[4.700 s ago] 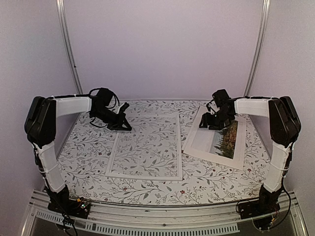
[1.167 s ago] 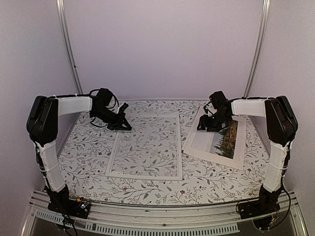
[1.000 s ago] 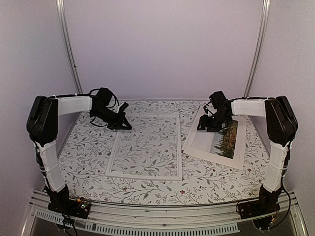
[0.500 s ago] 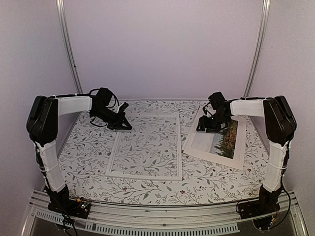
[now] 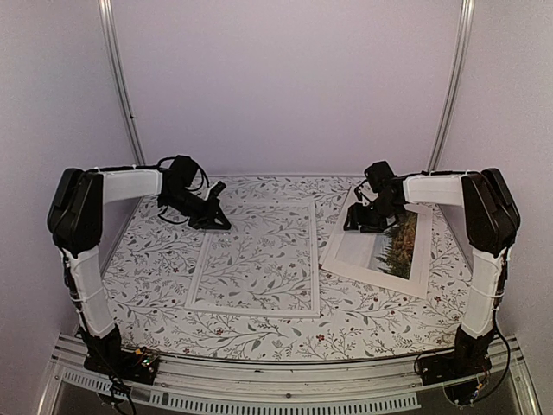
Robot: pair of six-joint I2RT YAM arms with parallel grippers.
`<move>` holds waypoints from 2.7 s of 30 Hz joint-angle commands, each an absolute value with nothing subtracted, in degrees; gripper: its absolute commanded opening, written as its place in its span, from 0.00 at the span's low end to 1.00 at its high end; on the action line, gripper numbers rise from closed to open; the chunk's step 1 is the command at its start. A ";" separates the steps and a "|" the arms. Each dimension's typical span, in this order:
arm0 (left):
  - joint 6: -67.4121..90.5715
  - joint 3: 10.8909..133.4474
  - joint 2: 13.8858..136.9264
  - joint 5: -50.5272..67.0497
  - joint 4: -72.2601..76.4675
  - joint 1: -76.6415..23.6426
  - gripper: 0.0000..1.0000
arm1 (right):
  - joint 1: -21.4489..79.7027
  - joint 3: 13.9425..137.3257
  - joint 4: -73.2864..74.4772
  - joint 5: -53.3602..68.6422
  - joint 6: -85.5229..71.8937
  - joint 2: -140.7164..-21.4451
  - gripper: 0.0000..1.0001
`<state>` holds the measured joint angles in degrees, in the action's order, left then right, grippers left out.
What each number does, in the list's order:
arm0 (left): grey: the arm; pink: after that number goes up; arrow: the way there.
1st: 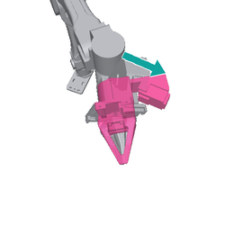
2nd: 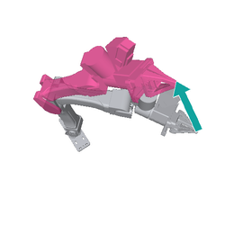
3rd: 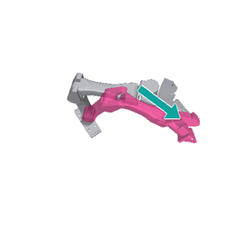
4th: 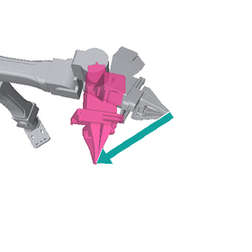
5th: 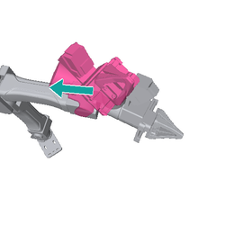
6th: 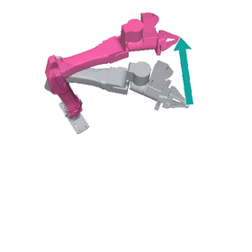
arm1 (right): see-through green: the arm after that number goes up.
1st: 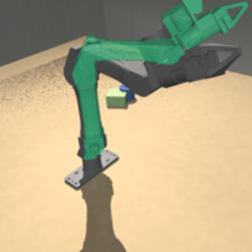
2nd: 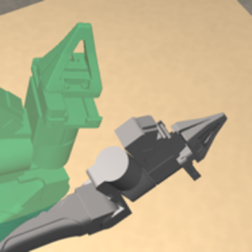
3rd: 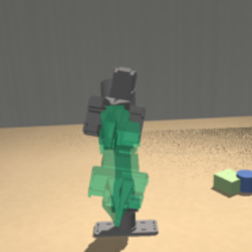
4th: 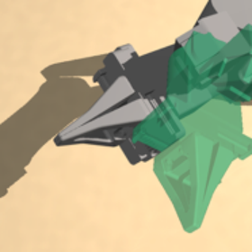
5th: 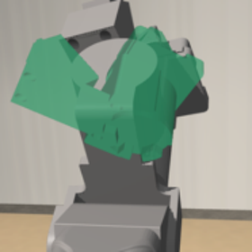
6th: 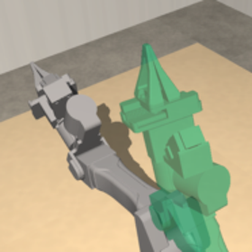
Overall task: Put the photo into the frame
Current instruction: Place the glass panel in the frame body.
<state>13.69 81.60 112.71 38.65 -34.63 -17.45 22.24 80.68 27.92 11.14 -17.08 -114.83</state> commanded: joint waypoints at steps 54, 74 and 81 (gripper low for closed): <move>13.54 82.23 113.96 34.32 -36.86 -19.16 0.50 | 38.02 95.01 23.98 18.57 -18.84 -120.59 0.61; 14.01 81.04 113.94 34.47 -35.68 -19.80 0.50 | 42.89 99.11 23.59 23.31 -20.80 -131.69 0.61; 14.02 80.79 113.69 34.28 -35.66 -19.85 0.50 | 42.89 98.29 23.97 22.52 -20.74 -131.83 0.61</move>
